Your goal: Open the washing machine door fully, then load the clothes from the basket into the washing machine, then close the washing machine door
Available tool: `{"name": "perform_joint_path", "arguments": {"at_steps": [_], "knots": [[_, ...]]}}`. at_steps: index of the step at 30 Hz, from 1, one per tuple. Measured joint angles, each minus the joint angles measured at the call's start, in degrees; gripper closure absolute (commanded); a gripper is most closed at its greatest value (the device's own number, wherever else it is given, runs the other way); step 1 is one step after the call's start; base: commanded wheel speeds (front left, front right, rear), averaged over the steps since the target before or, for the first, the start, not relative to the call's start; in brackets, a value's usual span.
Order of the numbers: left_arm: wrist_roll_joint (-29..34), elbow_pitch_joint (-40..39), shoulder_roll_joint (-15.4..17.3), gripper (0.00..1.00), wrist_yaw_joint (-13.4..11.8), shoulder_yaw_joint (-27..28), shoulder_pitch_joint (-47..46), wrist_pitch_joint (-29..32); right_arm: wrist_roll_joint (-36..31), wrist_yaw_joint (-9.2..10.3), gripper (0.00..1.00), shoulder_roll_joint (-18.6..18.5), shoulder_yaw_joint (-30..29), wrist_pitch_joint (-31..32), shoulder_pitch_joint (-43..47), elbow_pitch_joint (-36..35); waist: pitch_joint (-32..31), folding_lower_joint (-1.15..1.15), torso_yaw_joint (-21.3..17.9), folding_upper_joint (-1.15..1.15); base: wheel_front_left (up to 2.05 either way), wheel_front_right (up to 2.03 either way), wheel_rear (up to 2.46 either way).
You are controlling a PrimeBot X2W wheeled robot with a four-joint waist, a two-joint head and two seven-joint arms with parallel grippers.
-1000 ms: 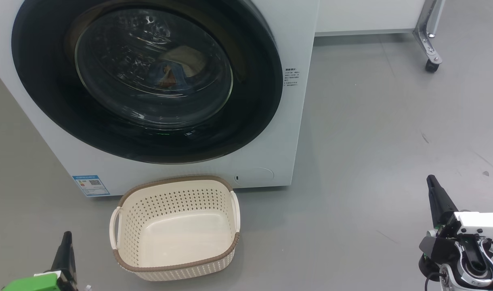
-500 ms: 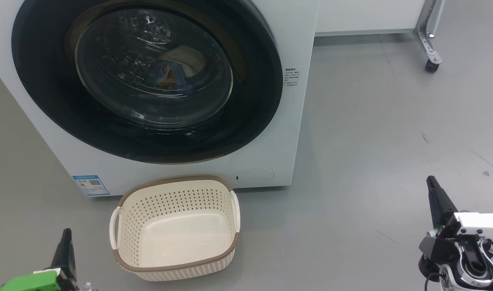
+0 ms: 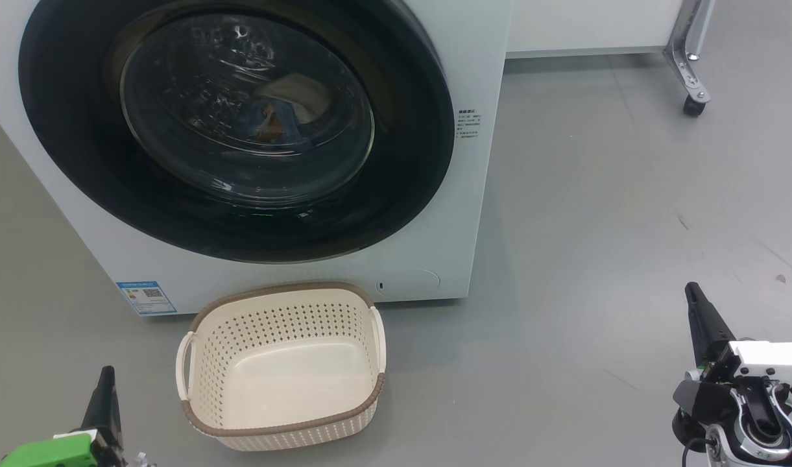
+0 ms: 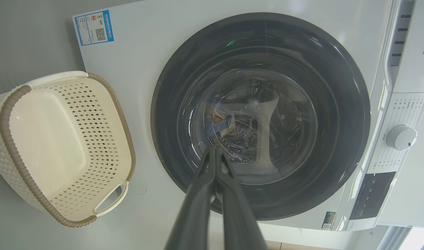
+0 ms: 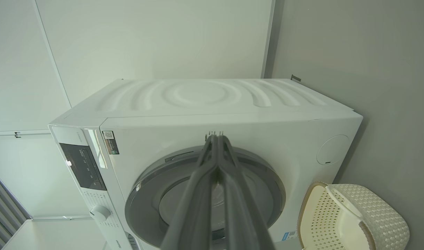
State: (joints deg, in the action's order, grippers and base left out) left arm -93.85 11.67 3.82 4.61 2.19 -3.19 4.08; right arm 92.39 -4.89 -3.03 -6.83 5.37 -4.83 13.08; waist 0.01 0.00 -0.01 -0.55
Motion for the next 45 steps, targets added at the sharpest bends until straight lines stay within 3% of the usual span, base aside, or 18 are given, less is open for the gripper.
{"name": "perform_joint_path", "arguments": {"at_steps": [45], "knots": [[0.0,0.25,-0.04,1.0,0.01,0.07,-0.07,0.0,0.0,0.0,1.0,0.03,-0.05,0.01,0.0,0.0,-0.01,0.0,0.0,0.0,0.0,0.0,0.0]]}}
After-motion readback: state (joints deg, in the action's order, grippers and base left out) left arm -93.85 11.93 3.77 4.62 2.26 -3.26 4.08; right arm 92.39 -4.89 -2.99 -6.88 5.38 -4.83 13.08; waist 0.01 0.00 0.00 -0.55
